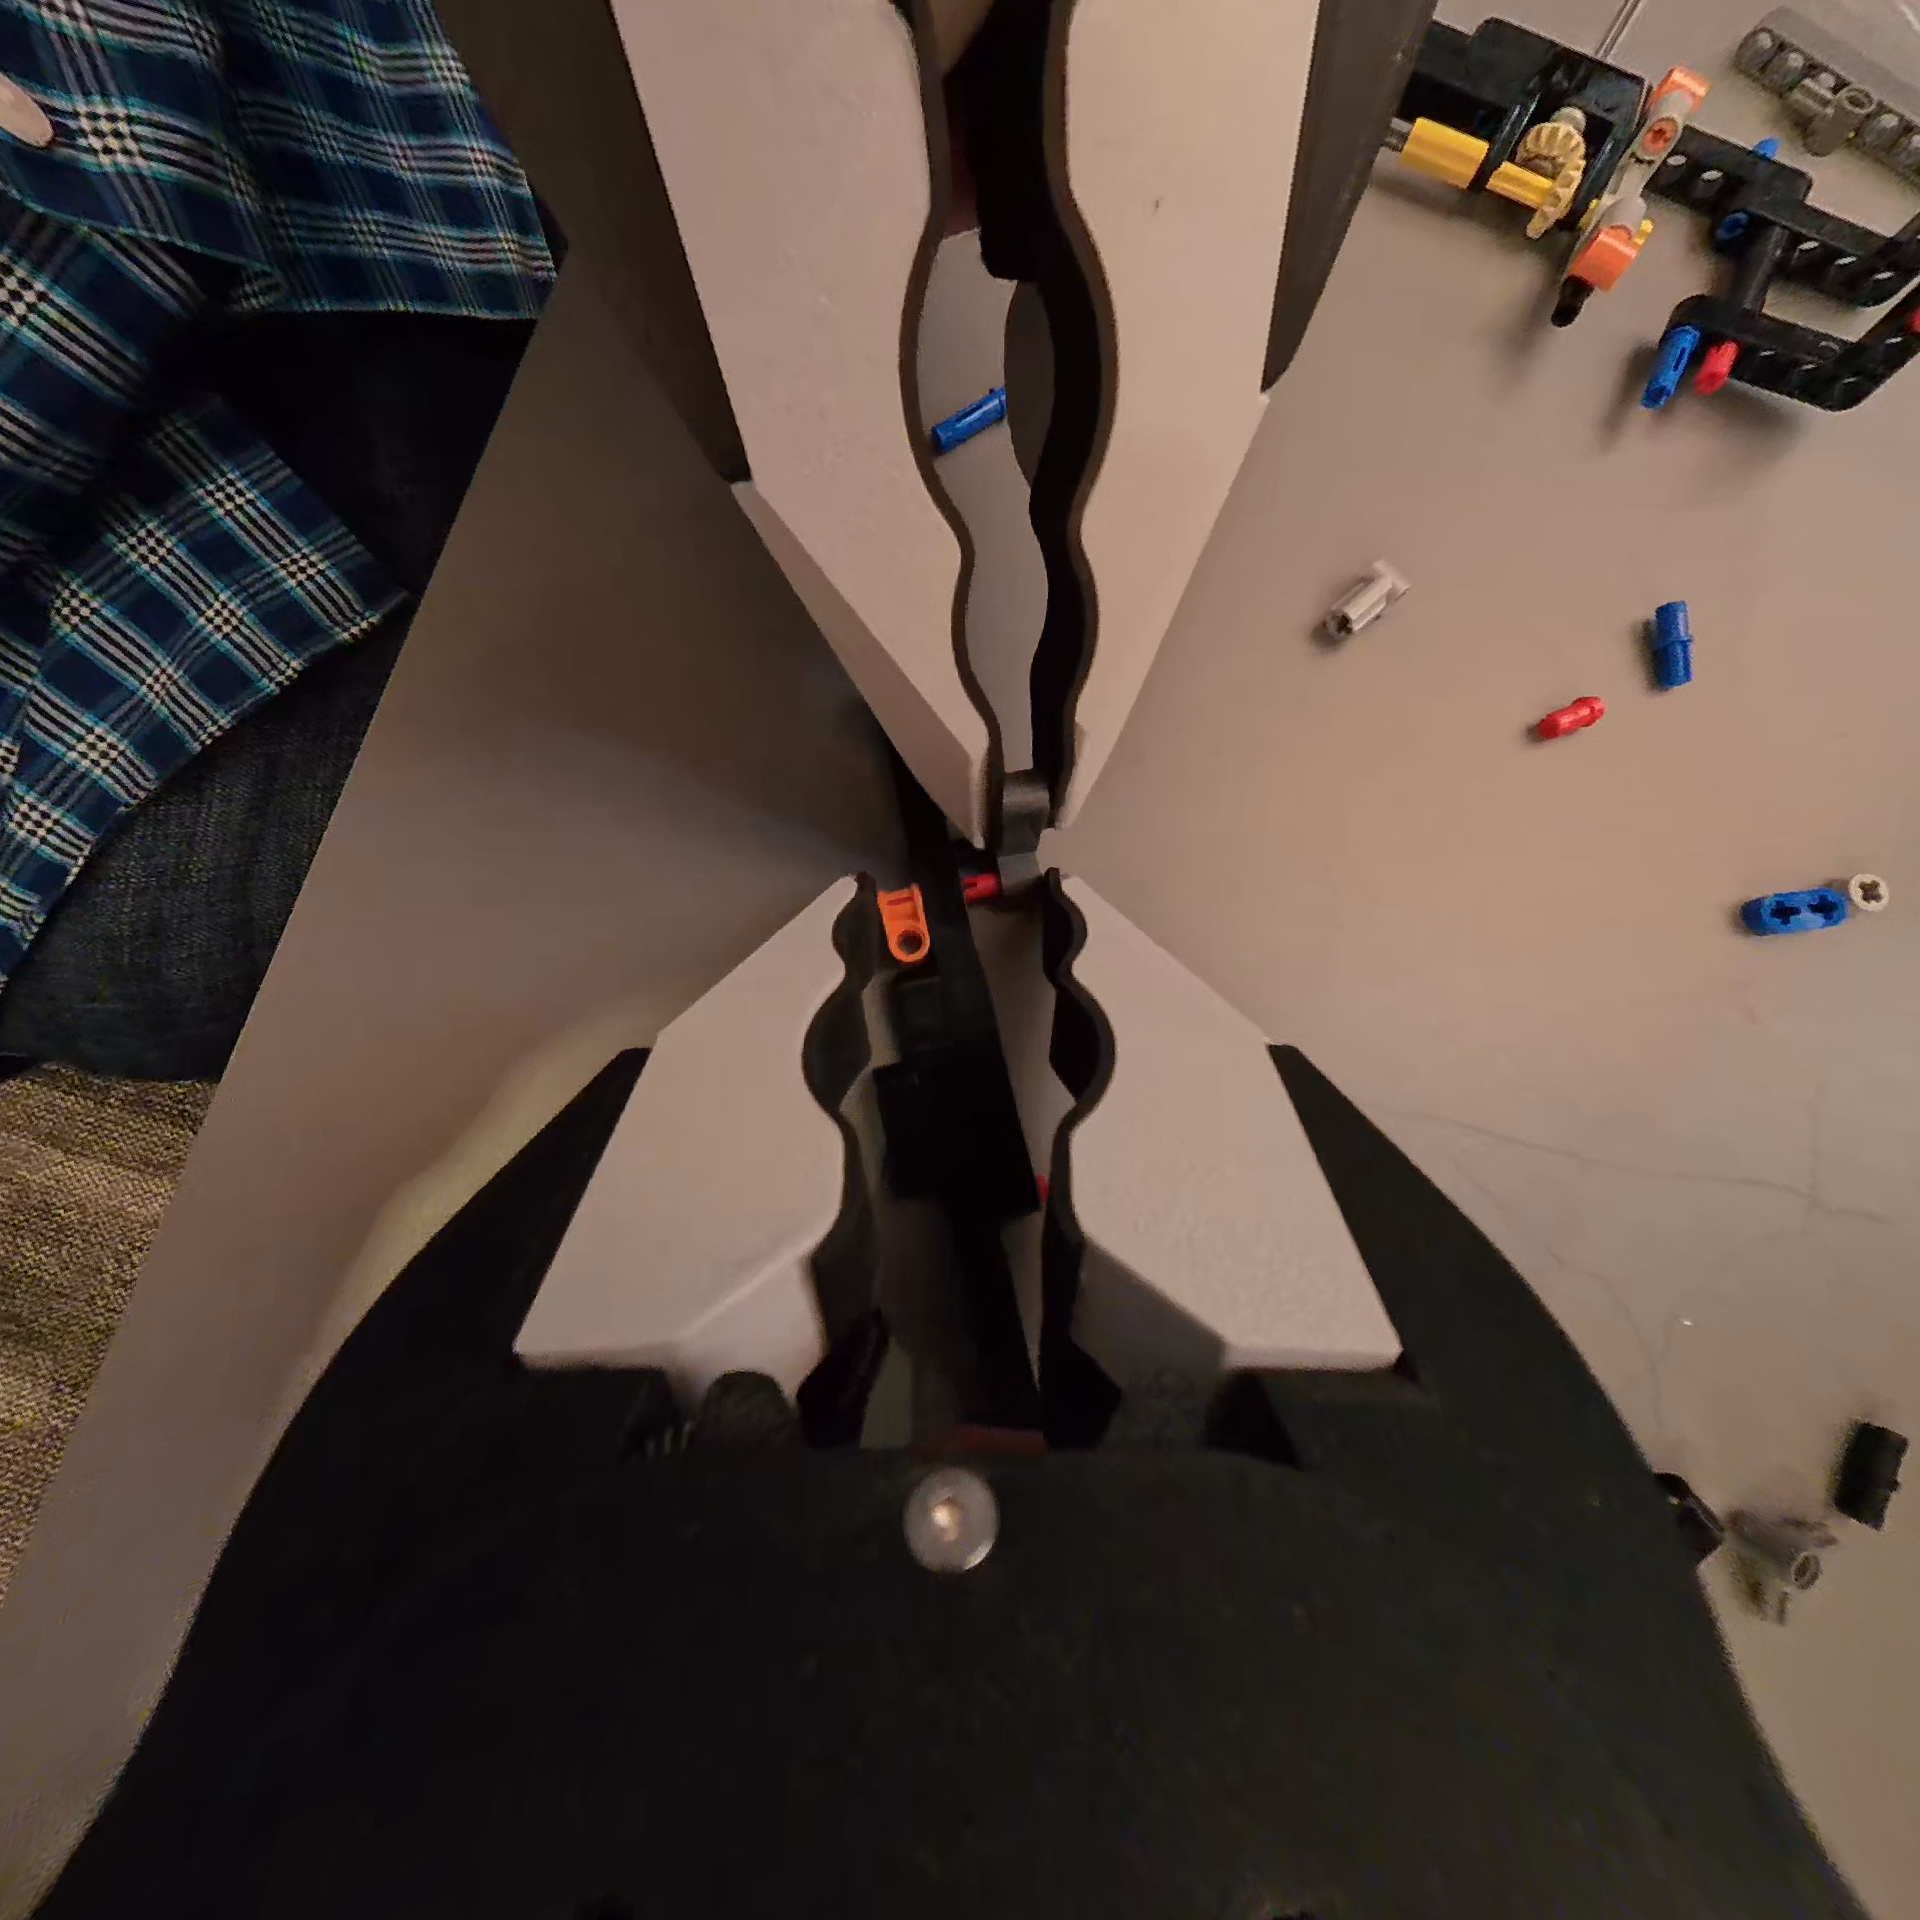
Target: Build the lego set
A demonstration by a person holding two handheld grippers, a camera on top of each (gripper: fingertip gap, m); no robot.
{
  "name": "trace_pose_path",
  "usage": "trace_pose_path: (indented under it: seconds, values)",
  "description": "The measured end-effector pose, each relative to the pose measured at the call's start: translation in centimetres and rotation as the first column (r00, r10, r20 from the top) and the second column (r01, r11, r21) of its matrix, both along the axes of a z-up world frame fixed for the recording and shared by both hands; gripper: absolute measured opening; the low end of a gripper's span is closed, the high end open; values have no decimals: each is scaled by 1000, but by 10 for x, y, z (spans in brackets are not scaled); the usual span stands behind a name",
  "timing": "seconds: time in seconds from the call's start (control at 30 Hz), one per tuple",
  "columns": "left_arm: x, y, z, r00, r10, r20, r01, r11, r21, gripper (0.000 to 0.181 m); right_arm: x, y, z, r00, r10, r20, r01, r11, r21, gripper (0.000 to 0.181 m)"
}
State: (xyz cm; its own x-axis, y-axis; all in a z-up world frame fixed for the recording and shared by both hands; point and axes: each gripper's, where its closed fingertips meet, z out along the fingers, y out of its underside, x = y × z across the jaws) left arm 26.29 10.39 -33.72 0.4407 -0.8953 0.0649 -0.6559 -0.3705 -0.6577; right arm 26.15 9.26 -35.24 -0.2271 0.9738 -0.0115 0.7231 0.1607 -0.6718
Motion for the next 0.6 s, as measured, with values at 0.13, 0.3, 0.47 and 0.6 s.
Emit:
trace_pose_path:
  seconds: [0.13,0.3,0.47,0.6]
  values:
    - [0,0,0,1000,6,13,-6,1000,-12,6,0,0,0,1000,7,1,-7,1000,5,28]
    - [0,0,1,999,0,32,1,999,-36,8,0,0,1,1000,12,-12,-13,1000,-24,28]
    - [3,2,4,998,-16,62,20,998,-60,10,-1,-1,1,1000,11,-26,-12,999,-39,22]
    - [-1,3,3,997,-10,82,16,997,-72,9,0,-1,0,1000,1,-26,-2,999,-39,21]
